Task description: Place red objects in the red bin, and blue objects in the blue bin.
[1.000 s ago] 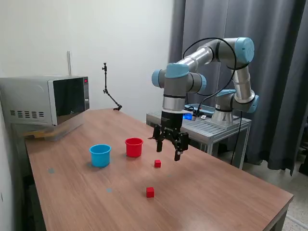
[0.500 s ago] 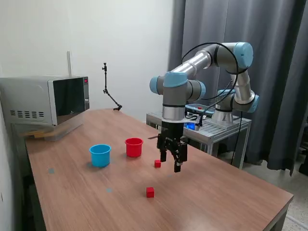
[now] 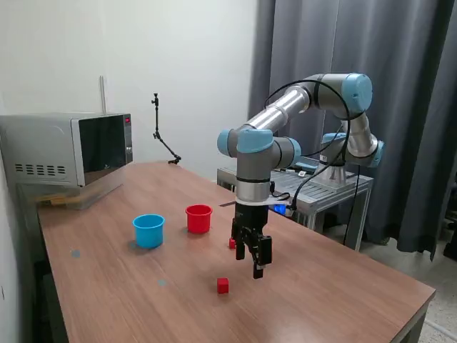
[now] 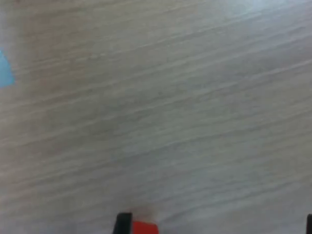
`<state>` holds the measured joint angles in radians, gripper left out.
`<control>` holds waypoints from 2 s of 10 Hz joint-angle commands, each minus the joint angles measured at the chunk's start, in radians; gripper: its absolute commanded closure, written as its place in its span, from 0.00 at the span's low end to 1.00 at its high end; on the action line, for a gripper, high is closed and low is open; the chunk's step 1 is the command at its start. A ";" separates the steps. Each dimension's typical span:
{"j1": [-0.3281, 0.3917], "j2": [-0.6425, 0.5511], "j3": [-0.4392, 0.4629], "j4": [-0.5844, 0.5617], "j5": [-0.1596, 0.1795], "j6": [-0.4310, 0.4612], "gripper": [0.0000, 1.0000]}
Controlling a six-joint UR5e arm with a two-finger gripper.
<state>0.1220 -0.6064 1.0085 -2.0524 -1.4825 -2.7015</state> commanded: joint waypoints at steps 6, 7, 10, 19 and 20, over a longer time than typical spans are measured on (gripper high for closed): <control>-0.042 0.016 0.005 -0.015 -0.015 -0.046 0.00; -0.048 0.016 0.004 -0.015 -0.015 -0.061 0.00; -0.056 0.016 -0.002 -0.025 -0.012 -0.119 0.00; -0.056 0.066 -0.042 -0.025 -0.004 -0.138 0.00; -0.056 0.071 -0.045 -0.025 -0.004 -0.135 0.00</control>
<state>0.0660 -0.5429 0.9684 -2.0770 -1.4864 -2.8392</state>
